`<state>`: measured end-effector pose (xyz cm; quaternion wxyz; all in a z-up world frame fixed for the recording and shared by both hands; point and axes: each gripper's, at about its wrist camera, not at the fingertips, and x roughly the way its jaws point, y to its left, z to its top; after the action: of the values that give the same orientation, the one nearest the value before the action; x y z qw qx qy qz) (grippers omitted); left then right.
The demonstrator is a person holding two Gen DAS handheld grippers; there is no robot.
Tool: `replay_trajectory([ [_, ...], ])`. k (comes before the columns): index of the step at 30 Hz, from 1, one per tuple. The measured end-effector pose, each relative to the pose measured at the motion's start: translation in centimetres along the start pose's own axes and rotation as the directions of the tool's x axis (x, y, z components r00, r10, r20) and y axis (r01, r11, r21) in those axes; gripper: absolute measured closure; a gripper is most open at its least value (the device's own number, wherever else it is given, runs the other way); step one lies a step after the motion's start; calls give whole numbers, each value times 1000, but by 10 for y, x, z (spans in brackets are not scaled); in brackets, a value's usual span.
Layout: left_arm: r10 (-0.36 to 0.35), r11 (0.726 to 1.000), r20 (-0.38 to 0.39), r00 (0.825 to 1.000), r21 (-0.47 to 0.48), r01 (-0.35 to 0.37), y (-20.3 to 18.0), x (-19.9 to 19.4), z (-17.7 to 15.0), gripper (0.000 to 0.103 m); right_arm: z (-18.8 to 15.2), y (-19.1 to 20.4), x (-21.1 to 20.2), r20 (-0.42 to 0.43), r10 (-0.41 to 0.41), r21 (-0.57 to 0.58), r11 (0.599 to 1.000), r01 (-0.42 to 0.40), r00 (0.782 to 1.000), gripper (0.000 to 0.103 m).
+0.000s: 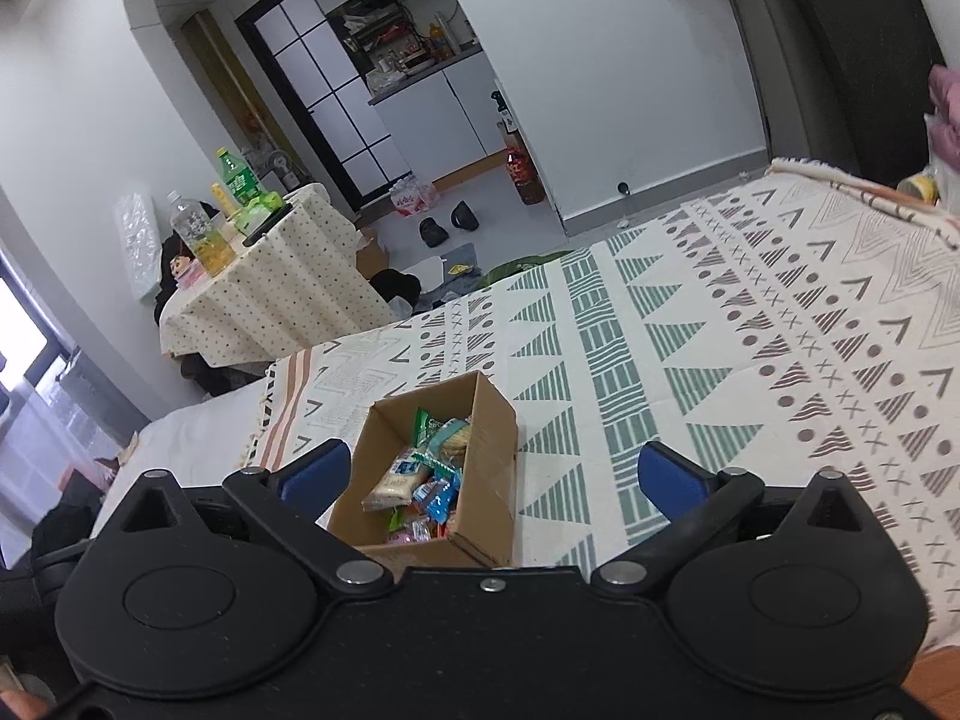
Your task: Organize snacks
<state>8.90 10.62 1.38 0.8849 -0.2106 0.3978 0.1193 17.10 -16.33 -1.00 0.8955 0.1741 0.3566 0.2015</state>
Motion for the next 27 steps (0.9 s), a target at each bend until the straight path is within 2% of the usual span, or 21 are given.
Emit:
replay_trajectory([
  [12, -35, 996, 54, 998, 79, 31, -7, -49, -25, 0, -14, 12, -50, 27, -5, -91, 996, 8, 1000, 0],
  [27, 7, 978, 86, 996, 209, -25, -1, -97, -53, 0, -36, 11, -92, 30, 8, -147, 989, -3, 1000, 0],
])
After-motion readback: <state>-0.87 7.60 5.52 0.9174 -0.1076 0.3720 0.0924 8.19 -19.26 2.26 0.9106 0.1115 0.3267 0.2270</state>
